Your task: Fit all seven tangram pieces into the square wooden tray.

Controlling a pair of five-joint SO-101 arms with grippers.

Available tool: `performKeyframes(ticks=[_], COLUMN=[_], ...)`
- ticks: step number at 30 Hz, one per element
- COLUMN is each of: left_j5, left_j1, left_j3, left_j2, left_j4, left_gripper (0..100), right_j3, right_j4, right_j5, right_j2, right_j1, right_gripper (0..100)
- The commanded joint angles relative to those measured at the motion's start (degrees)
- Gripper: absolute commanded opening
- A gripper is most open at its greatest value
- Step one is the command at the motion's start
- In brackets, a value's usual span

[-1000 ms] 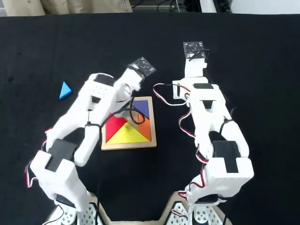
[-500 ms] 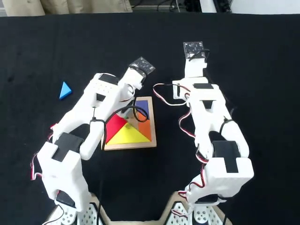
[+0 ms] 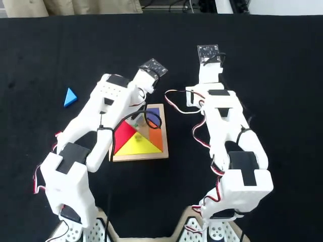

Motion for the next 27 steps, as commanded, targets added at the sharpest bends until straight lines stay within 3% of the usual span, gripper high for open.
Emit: performKeyframes(ticks=[1, 7, 16, 20, 27], left_j5=[0.0, 0.4, -0.2, -0.2, -4.7], left_j1=[0.8, 1.9, 1.2, -2.6, -3.1], left_j3=[-4.4, -4.4, -5.1, -5.1, -1.8], left_j2=[-1.1, -0.8, -0.6, -0.6, -0.6], left_j4=[2.7, 2.6, 2.0, -1.8, -2.5], left_gripper=[20, 29, 29, 29, 29], right_j3=[-5.5, -5.5, -5.5, -5.5, -5.5], right_j4=[-1.1, -1.1, -1.1, -1.1, -1.1], right_j5=[0.1, 0.1, 0.1, 0.1, 0.1], right_j2=[-1.4, -1.4, -1.4, -1.4, -1.4], right_j1=[-0.3, -0.3, -0.3, -0.3, -0.4], right_gripper=[1.1, 1.1, 1.1, 1.1, 1.1])
